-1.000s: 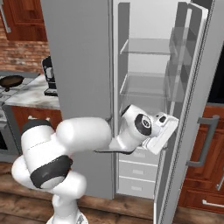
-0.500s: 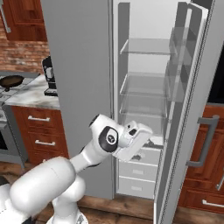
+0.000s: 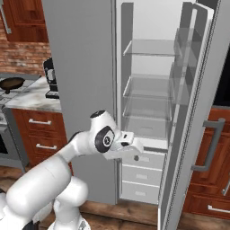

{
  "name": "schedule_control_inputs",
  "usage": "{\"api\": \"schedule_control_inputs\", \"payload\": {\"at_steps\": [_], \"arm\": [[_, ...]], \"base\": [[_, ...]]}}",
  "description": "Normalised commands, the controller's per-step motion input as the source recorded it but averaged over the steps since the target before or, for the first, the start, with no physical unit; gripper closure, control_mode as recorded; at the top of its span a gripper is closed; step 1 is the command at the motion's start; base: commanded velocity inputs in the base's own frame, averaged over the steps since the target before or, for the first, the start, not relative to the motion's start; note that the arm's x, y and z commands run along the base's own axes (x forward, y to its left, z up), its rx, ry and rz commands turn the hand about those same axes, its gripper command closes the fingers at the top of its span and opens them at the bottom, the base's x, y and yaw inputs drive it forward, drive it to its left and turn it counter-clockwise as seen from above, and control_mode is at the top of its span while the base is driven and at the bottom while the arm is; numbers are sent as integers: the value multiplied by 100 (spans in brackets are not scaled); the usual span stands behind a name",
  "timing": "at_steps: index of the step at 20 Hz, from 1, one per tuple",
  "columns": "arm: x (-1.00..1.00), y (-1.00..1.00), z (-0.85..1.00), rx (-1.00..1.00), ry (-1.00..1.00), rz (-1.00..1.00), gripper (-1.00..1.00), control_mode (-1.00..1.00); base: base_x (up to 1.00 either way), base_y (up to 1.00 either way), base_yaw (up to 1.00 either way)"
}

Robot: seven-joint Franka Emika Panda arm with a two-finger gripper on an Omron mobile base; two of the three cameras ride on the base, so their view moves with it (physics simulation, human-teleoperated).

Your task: Place one of the steaks on the plate and the other in the bowl. Then place the bowl in the fridge.

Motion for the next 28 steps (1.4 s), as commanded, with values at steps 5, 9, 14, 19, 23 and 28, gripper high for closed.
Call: {"api": "schedule_control_inputs", "payload": {"at_steps": [5, 9, 14, 19, 23, 28], "arm": [[34, 100, 0, 37, -6, -16, -100, -100], [24, 84, 0, 38, -27, -6, -100, -100], [46, 54, -18, 27, -38, 0, -100, -100], [78, 23, -84, -23, -36, 2, -100, -100], [95, 0, -62, -34, -5, 0, -100, -100], [38, 0, -7, 0, 0, 1, -100, -100]], "base": [[0, 0, 0], [0, 0, 0], [0, 0, 0], [0, 0, 0], [0, 0, 0], [0, 0, 0]]}}
